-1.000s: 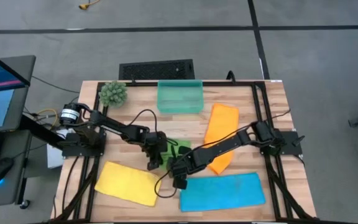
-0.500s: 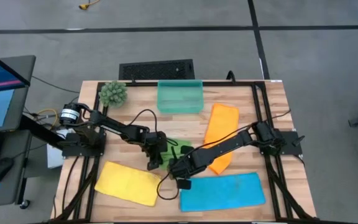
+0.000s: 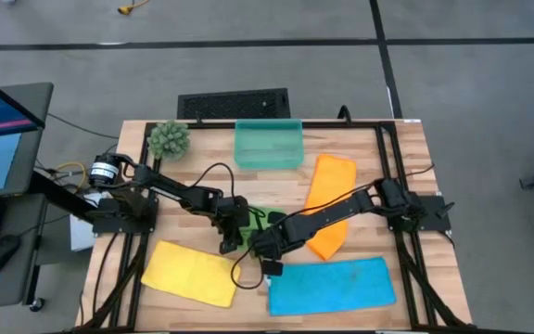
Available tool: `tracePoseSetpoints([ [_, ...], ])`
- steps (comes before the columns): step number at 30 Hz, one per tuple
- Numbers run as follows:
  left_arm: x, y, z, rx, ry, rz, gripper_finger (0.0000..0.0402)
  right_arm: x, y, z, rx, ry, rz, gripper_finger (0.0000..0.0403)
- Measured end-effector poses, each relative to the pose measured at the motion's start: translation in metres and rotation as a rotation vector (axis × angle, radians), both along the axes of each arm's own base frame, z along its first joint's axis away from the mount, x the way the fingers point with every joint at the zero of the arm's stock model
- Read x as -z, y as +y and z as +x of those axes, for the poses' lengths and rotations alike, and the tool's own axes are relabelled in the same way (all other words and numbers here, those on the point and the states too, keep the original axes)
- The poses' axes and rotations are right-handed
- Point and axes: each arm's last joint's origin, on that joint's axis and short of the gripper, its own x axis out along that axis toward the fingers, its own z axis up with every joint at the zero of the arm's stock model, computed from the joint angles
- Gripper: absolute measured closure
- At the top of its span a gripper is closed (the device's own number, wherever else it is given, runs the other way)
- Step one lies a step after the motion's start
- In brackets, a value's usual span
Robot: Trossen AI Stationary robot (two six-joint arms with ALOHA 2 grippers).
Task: Roll microfiber towels into tight, uniform cylinder then place into a basket
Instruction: Roll the green towel
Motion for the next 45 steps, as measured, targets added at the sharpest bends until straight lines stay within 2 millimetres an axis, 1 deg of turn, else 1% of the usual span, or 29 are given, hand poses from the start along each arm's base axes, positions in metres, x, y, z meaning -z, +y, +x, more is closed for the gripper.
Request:
tracePoseSetpoints([
  [3,0.000,0.000,0.000,0.000,0.000,0.000,0.0350,0.000,-0.005,0.001,0.001,0.013,0.044,0.0227],
  [8,0.000,0.000,0.000,-0.001,0.000,0.000,0.0350,0.000,-0.010,0.003,-0.007,0.016,0.041,0.0161],
  [11,0.000,0.000,0.000,-0.001,0.000,0.000,0.0350,0.002,-0.014,0.004,-0.004,0.015,0.041,0.0137],
  [19,0.000,0.000,0.000,-0.003,-0.001,0.004,0.0350,0.021,-0.017,-0.003,-0.002,0.019,0.032,0.0133],
  [22,0.000,0.000,0.000,-0.002,-0.004,0.005,0.0350,0.022,-0.017,-0.003,0.003,0.009,0.018,0.0135],
  [25,0.000,0.000,0.001,0.000,-0.015,0.007,0.0350,0.022,-0.017,-0.002,0.011,-0.013,-0.005,0.0154],
  [27,-0.001,0.000,0.002,0.011,-0.021,0.013,0.0350,0.022,-0.020,-0.001,0.018,-0.019,-0.007,0.0181],
  [29,-0.003,0.000,0.003,0.022,-0.026,0.019,0.0350,0.023,-0.023,0.000,0.024,-0.018,-0.005,0.0218],
  [36,-0.004,0.000,0.005,0.030,-0.029,0.031,0.0350,0.023,-0.025,0.002,0.018,-0.023,0.001,0.0375],
  [38,-0.006,0.000,0.004,0.030,-0.026,0.031,0.0350,0.023,-0.025,0.002,0.005,-0.020,0.018,0.0387],
  [42,-0.014,0.002,0.001,0.029,-0.039,0.096,0.0350,0.022,-0.024,0.002,0.016,-0.018,0.076,0.0368],
  [45,-0.024,0.005,-0.005,0.036,-0.052,0.177,0.0350,0.022,-0.025,0.004,0.016,-0.020,0.134,0.0375],
])
